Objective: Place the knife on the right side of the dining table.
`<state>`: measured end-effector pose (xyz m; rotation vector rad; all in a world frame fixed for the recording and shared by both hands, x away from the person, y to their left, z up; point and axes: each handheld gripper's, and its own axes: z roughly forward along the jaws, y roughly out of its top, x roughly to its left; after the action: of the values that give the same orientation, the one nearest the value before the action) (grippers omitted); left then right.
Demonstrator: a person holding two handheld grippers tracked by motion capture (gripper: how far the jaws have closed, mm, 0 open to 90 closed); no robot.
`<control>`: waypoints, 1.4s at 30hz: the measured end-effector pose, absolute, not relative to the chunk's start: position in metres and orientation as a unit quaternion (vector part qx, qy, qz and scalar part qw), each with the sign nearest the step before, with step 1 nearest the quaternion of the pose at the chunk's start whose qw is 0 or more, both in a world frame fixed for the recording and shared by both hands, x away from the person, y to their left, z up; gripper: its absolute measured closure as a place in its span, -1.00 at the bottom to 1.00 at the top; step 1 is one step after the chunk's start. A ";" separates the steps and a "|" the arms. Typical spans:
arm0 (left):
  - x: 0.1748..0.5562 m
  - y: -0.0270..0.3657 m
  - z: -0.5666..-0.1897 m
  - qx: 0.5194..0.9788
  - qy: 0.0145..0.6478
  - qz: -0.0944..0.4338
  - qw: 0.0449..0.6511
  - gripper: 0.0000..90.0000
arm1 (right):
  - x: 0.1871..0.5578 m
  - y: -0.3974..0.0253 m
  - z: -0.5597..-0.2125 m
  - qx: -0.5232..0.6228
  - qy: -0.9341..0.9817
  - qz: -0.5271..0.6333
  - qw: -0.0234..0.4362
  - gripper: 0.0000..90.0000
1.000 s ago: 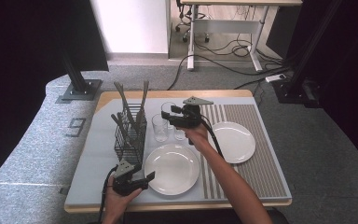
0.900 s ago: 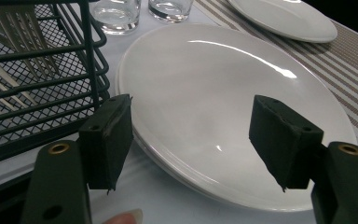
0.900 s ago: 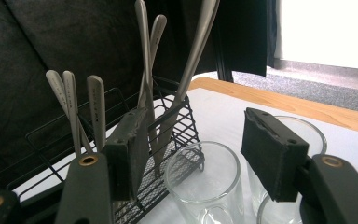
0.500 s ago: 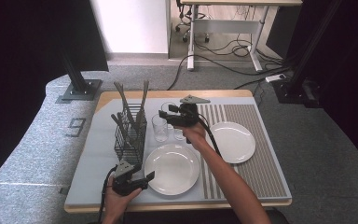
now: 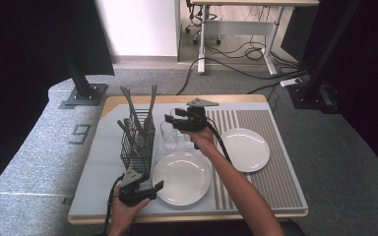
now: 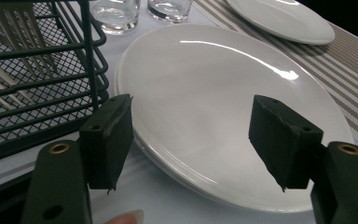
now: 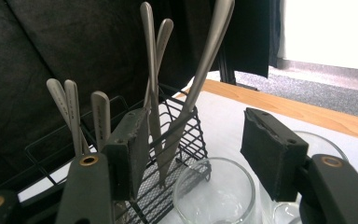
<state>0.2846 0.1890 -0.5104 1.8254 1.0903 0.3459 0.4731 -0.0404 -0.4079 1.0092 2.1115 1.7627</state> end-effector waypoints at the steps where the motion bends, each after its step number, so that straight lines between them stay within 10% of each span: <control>1: 0.285 0.189 -0.510 0.747 0.445 0.141 0.473 -0.32 | 0.473 -0.040 -0.407 0.342 0.717 0.598 0.107 -0.08; 42: 0.284 0.189 -0.510 0.748 0.443 0.142 0.473 -0.32 | 0.489 -0.014 -0.407 0.345 0.718 0.596 0.102 -0.07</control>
<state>0.2845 0.1885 -0.5102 1.8316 1.0851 0.3478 0.4890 -0.0143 -0.4074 1.0201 2.1187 1.7600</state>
